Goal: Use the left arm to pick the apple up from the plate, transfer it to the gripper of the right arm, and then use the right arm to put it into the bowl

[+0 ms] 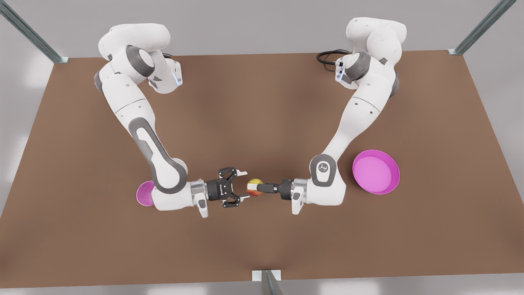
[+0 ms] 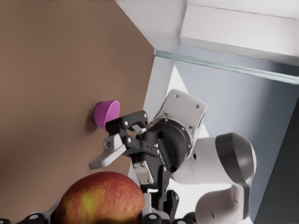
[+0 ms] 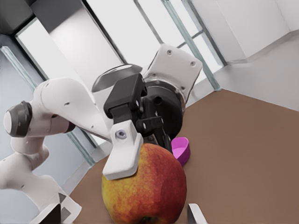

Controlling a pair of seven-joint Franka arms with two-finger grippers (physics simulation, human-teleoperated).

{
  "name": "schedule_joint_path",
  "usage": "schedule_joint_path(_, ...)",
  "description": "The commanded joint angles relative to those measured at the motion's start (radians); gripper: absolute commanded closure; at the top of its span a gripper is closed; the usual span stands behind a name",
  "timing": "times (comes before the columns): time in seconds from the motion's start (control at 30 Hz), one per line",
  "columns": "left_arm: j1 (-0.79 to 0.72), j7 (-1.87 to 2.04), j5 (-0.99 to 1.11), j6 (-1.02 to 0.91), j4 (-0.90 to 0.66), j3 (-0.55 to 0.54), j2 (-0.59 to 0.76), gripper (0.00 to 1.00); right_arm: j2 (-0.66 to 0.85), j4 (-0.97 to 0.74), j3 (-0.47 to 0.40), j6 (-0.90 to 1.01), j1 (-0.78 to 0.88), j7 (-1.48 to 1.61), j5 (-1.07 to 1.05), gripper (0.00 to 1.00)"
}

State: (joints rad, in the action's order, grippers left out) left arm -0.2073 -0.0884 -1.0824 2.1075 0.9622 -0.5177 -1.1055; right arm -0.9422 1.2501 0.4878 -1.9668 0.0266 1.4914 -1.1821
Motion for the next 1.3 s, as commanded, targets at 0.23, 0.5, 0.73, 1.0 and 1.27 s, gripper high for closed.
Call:
schedule_joint_path(0.23, -0.001, -0.013, -0.007, 0.011, 0.000, -0.001, 0.001, 0.25, -0.021, -0.005, 0.005, -0.052, 0.015, 0.290, -0.045, 0.00)
schedule_joint_path(0.5, -0.003, -0.013, -0.010, 0.042, 0.000, -0.007, 0.003, 0.25, -0.050, -0.021, 0.018, -0.096, 0.030, 0.290, -0.057, 0.00)
schedule_joint_path(0.73, -0.003, -0.013, -0.010, 0.042, 0.000, -0.008, 0.001, 0.25, -0.073, -0.044, 0.044, -0.127, 0.052, 0.282, -0.062, 0.00)
schedule_joint_path(1.0, -0.007, -0.013, -0.010, 0.042, 0.000, -0.007, 0.001, 0.25, -0.073, -0.051, 0.054, -0.129, 0.050, 0.279, -0.067, 0.00)
schedule_joint_path(1.27, -0.007, -0.013, -0.010, 0.042, 0.001, -0.007, 0.001, 0.25, -0.072, -0.051, 0.054, -0.127, 0.049, 0.277, -0.067, 0.21)
